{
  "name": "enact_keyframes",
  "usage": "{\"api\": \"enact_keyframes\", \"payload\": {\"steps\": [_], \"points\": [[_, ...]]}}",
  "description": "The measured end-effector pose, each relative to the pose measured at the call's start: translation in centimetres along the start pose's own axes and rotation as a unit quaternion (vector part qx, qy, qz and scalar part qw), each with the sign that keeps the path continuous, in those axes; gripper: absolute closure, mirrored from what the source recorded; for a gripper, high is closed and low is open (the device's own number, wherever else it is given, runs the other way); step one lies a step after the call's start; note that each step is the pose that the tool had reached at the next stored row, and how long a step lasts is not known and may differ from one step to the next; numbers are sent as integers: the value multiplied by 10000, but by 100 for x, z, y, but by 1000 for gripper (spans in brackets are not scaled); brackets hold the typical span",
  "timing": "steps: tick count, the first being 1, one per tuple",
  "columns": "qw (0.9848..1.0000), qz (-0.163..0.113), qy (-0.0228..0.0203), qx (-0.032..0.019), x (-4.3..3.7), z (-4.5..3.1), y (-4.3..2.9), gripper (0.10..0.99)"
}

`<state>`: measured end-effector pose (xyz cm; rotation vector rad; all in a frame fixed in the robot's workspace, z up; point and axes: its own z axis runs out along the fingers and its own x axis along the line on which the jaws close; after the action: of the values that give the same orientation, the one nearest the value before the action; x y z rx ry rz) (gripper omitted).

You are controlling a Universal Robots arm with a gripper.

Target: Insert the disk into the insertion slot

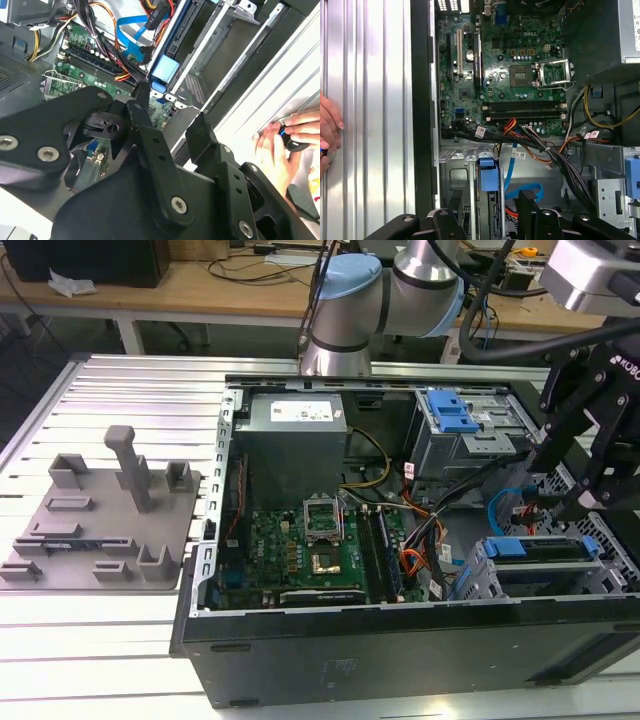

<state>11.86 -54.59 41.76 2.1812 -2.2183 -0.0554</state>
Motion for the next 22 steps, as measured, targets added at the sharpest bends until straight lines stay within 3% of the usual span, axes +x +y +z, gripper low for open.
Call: {"api": "enact_keyframes", "payload": {"steps": [3, 4, 5, 8, 9, 10, 11, 13, 14, 15, 18, 19, 20, 22], "points": [[10000, -1, -1, 96, -3, 0, 6, 525], [9999, -1, -3, 169, -6, 1, 9, 525], [9998, 1, -2, 196, -20, 0, 10, 525], [9997, 9, 5, 238, -72, 1, 17, 541], [9997, 10, 12, 246, -95, 1, 18, 604], [9997, 11, 19, 247, -117, 1, 18, 604], [9997, 12, 27, 248, -152, 1, 19, 675], [9997, 12, 38, 250, -214, 2, 20, 675], [9996, 14, 62, 267, -286, 6, 22, 675], [9994, 13, 86, 328, -349, 8, 23, 675], [9989, 42, 84, 465, -382, 11, 25, 675], [9987, 63, 84, 490, -387, 14, 25, 675], [9986, 100, 100, 504, -387, 25, 35, 675], [9985, 105, 191, 506, -387, 33, 77, 675]]}}
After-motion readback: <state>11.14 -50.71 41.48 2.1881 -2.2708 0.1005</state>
